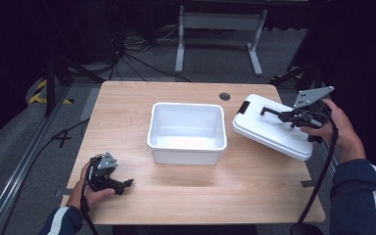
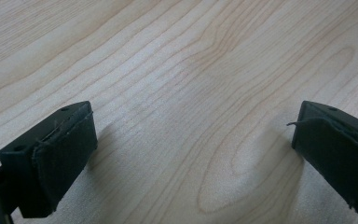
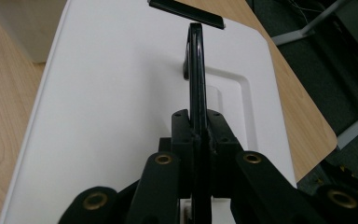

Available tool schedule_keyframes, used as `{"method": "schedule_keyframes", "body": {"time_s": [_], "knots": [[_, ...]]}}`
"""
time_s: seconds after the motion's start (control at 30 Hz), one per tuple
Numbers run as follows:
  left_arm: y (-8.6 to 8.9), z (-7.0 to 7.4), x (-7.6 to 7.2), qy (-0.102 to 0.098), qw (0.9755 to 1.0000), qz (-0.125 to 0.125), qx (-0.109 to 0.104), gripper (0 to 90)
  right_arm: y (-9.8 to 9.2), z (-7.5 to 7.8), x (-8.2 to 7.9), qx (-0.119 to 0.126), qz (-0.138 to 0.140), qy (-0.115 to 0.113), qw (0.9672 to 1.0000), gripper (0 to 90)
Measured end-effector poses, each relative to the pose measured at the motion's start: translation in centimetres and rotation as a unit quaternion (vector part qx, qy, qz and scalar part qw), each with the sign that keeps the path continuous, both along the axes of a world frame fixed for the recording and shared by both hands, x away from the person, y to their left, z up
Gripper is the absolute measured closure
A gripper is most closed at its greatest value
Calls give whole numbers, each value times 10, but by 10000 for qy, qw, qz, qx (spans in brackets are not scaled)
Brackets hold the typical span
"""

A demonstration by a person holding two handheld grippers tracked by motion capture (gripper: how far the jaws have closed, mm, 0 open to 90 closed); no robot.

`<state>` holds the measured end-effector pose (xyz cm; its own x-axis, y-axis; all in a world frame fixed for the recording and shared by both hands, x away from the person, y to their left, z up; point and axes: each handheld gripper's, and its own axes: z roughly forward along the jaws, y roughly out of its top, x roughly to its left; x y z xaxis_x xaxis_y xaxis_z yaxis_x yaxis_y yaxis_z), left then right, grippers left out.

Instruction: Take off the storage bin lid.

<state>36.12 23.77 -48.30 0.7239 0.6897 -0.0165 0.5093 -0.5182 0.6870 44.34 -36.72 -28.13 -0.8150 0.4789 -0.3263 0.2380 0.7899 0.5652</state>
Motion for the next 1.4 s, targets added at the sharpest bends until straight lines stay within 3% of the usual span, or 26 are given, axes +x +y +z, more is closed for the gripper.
{"method": "schedule_keyframes", "body": {"time_s": [0.27,0.5,0.7,0.93,1.4], "knots": [[0,0,0,-1,10000,1,0,4,0,-15,6,60,-78,106,9999,845],[0,0,0,-4,10000,4,0,4,1,-38,16,-59,-200,352,9992,846],[0,0,0,-4,10000,3,2,4,2,-55,18,166,-147,548,9983,845],[0,0,0,-4,10000,4,-1,4,7,-80,23,71,-206,726,9971,846],[0,0,0,-5,10000,4,-1,4,13,-108,28,170,-238,889,9956,846]]}}
